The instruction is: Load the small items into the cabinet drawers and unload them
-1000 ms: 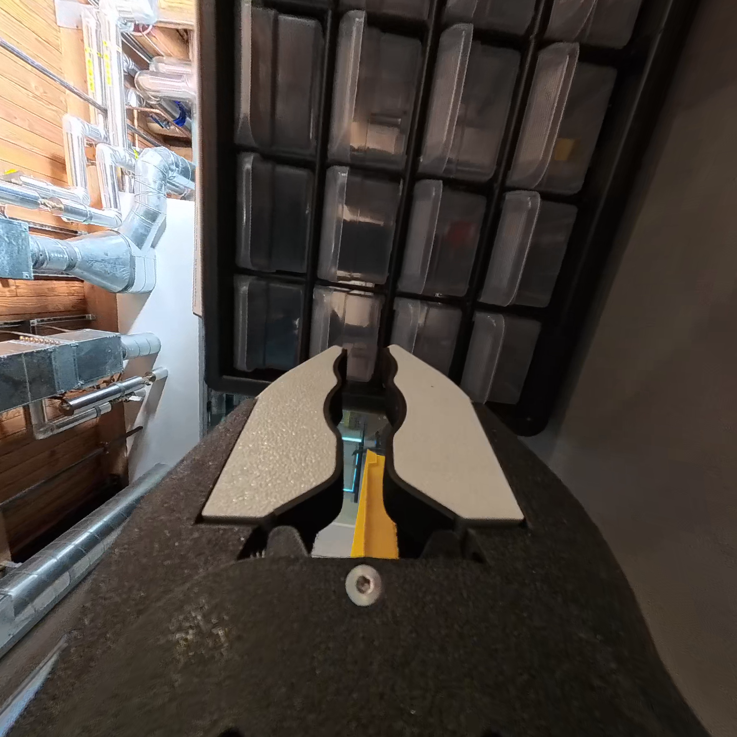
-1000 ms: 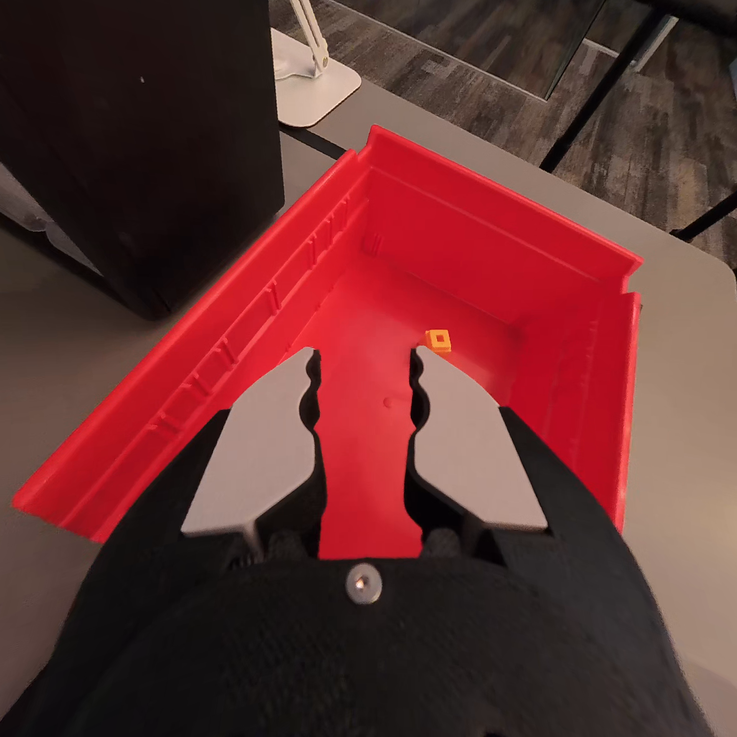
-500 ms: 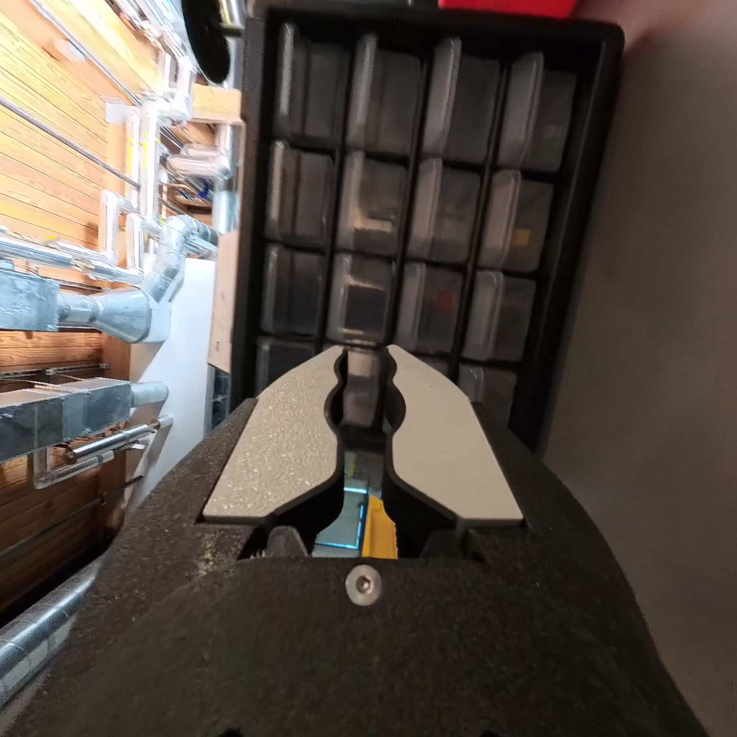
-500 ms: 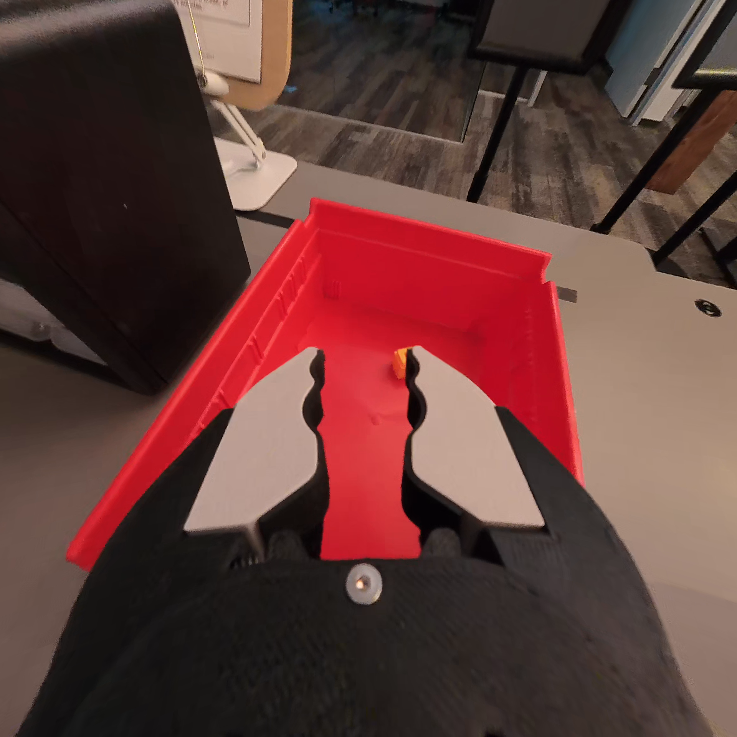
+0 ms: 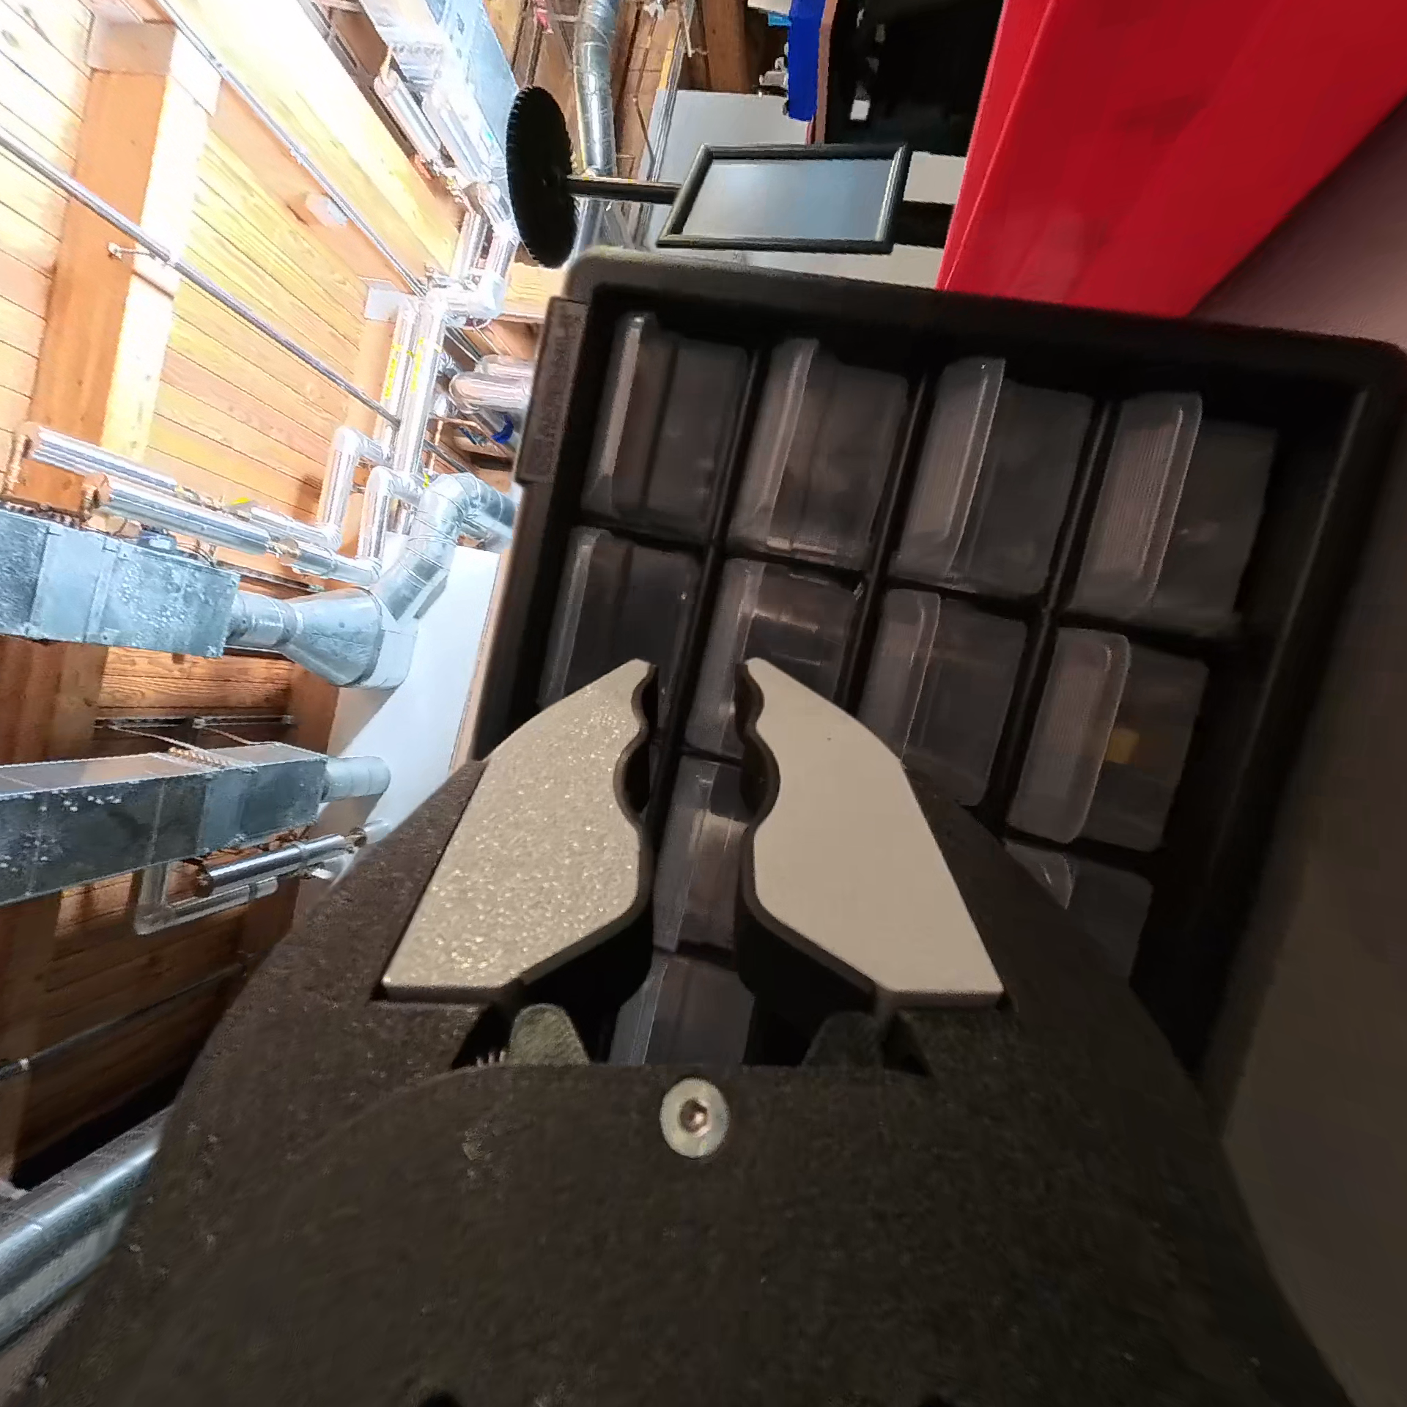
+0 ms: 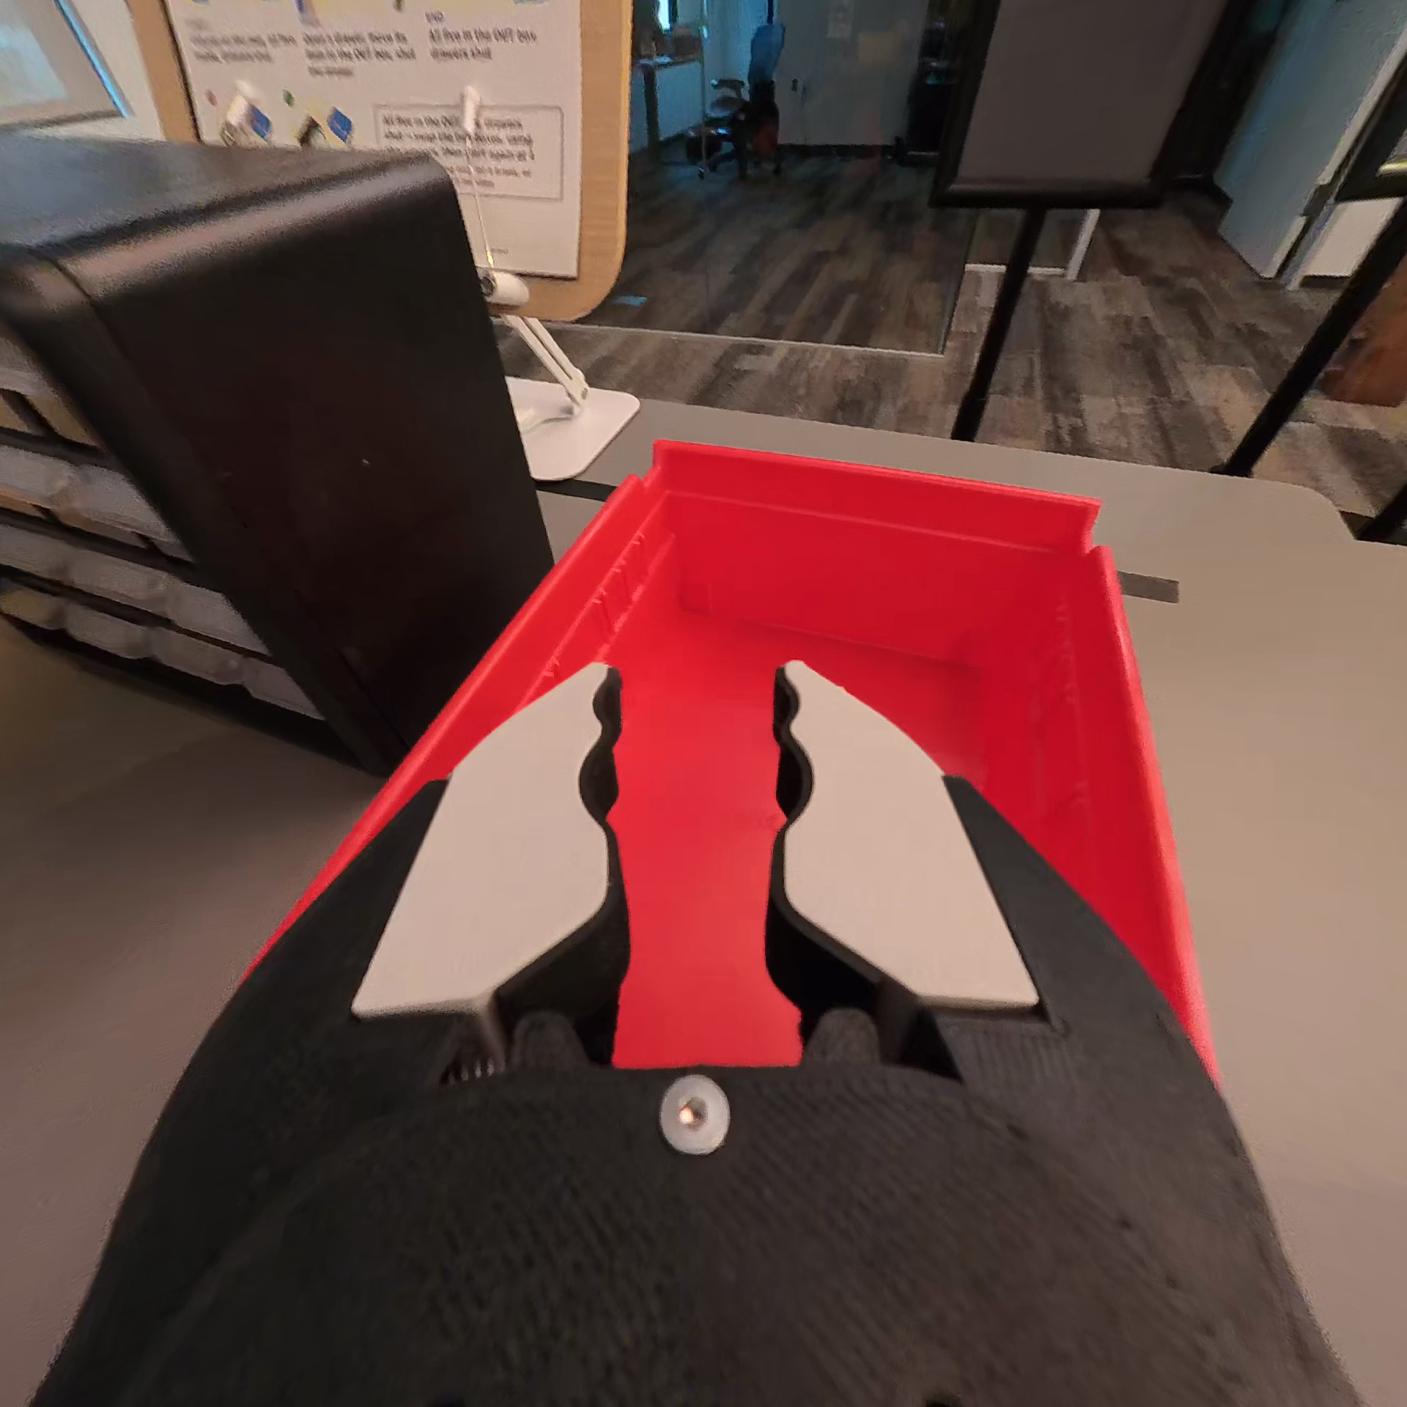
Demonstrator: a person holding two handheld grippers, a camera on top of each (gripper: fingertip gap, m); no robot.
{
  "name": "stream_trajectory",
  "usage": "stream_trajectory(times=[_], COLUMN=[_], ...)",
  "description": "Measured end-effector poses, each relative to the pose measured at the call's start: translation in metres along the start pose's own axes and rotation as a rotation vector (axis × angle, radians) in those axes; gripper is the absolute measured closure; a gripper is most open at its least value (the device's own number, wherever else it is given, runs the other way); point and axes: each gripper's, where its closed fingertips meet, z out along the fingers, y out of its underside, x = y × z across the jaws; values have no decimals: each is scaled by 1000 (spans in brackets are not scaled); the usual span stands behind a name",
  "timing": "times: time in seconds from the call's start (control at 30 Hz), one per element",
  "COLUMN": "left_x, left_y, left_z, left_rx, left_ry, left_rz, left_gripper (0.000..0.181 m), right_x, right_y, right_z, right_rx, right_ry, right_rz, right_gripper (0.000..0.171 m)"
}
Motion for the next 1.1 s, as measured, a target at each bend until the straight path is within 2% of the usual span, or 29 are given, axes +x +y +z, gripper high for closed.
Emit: stream_trajectory(times=[0.27, 0.47, 0.67, 1.1], left_x=[3, 10, 6, 5], left_y=[8, 13, 11, 11], left_z=[15, 19, 20, 17], left_rx=[-29, -28, -14, -8], left_ry=[-18, -3, -40, -50], left_rz=[71, 83, 98, 131], left_gripper=[163, 163, 174, 173], right_x=[-19, -25, -29, -35], right_y=[-15, -14, -9, -9], right_z=[-12, -13, -10, -8], right_rx=[72, 65, 41, 36], right_ry=[-68, -96, -108, -122], right_rz=[-28, -28, -43, -50], right_gripper=[132, 132, 132, 132])
